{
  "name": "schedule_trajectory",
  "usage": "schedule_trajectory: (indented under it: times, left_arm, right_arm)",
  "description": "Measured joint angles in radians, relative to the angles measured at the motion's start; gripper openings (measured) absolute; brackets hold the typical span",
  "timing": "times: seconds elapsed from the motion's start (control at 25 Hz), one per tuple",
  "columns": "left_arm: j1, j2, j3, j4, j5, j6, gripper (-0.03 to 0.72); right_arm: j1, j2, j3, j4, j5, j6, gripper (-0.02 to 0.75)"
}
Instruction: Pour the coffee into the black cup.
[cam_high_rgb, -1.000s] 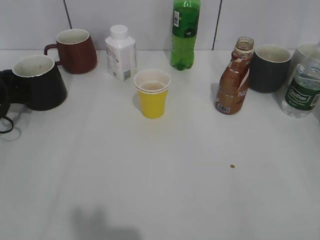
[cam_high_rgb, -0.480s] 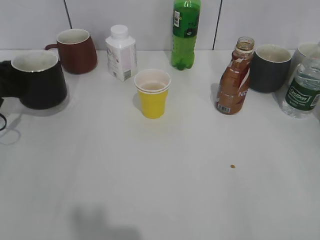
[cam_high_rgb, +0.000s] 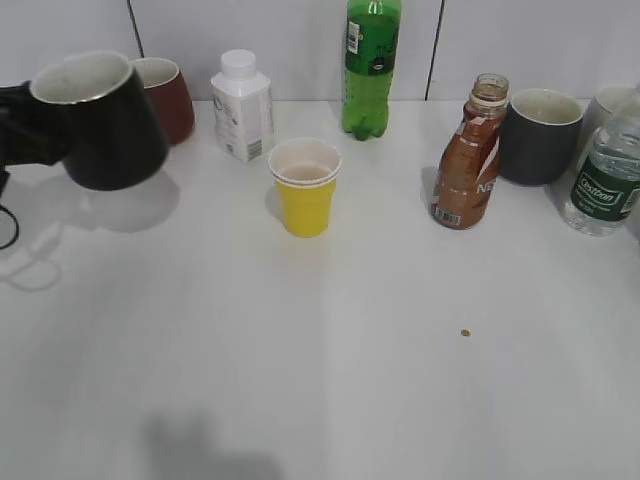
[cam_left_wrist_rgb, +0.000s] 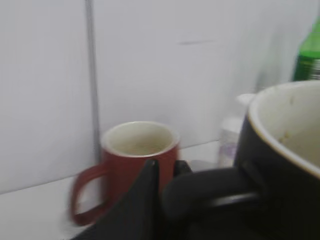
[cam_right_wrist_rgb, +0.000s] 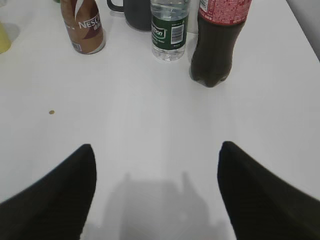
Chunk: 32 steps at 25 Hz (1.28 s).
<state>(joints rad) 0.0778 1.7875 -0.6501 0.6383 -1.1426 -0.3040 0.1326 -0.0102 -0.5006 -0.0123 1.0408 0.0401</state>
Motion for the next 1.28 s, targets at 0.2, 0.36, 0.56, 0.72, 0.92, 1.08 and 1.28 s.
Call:
schedule_trajectory:
  times: [0.2, 0.36, 0.56, 0.72, 0.92, 1.08, 1.28]
  left_arm:
    - [-0.081, 0.0, 0.002, 0.056, 0.001, -0.004, 0.056]
    - [-0.095, 0.0, 0.002, 0.119, 0.0, -0.005, 0.055]
    - [-0.095, 0.0, 0.002, 0.167, 0.006, -0.006, 0.055]
    - [-0.095, 0.0, 0.002, 0.17, 0.007, -0.007, 0.055]
    - [-0.095, 0.0, 0.002, 0.171, 0.012, -0.008, 0.055]
    - [-0.095, 0.0, 0.002, 0.174, 0.022, -0.008, 0.055]
    - [-0.095, 0.0, 0.002, 0.174, 0.022, -0.008, 0.055]
  right_arm:
    - [0.0, 0.0, 0.0, 0.0, 0.0, 0.0, 0.588]
    - [0.0, 0.0, 0.0, 0.0, 0.0, 0.0, 0.588]
    - [0.0, 0.0, -0.002, -0.002, -0.003, 0.0, 0.588]
    - [0.0, 0.028, -0.016, -0.013, -0.217, -0.023, 0.588]
    - [0.0, 0.162, 0.011, 0.002, -0.607, -0.06, 0.588]
    - [0.0, 0.308, 0.081, 0.02, -0.763, -0.064, 0.588]
    - [0.0, 0.433, 0.238, 0.028, -1.1, -0.064, 0.588]
